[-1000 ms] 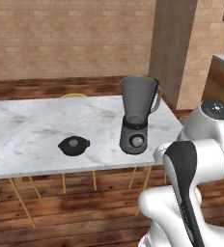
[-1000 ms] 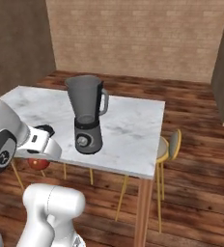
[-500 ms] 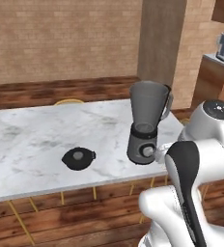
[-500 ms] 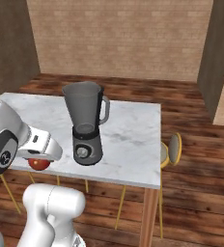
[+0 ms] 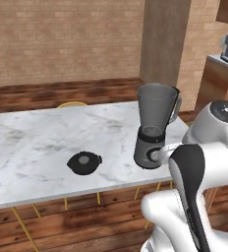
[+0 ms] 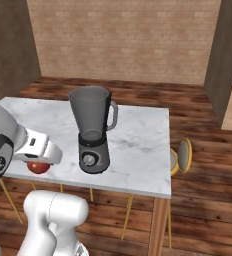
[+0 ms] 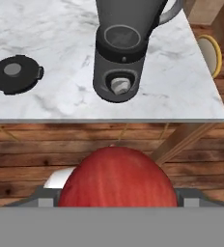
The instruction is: Grab the garlic and onion from the fridge, place them in the blender, close the lid, and turn on the blender to create a marinade.
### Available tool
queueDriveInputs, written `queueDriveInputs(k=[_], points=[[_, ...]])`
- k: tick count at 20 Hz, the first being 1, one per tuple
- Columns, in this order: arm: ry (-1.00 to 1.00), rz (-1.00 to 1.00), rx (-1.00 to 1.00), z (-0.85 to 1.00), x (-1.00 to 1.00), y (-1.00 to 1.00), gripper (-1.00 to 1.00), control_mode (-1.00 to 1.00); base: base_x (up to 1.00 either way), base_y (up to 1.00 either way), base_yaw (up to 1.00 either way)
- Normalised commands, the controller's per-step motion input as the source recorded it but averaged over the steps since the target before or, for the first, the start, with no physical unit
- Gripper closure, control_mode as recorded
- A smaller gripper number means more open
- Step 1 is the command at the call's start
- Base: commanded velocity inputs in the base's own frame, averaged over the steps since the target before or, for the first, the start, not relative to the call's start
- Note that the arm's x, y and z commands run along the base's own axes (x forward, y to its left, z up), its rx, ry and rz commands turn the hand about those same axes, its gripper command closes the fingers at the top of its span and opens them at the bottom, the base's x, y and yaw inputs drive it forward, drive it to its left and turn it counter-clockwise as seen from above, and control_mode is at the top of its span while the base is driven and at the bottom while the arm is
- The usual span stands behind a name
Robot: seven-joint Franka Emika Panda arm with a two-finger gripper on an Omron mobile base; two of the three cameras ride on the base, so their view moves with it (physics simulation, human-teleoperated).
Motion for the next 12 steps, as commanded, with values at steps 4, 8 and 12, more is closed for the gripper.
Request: queueDriveInputs(k=[4,8,12], points=[[-0.18,0.0,0.0,0.91,0.0,-0.18,1.0,-1.0,0.0,0.0,0.0],[-0.25,0.0,0.0,1.0,0.0,-0.33,1.0,-1.0,0.0,0.0,0.0],[-0.13,0.0,0.0,1.0,0.28,-0.13,1.0,-1.0,0.0,0.0,0.0]])
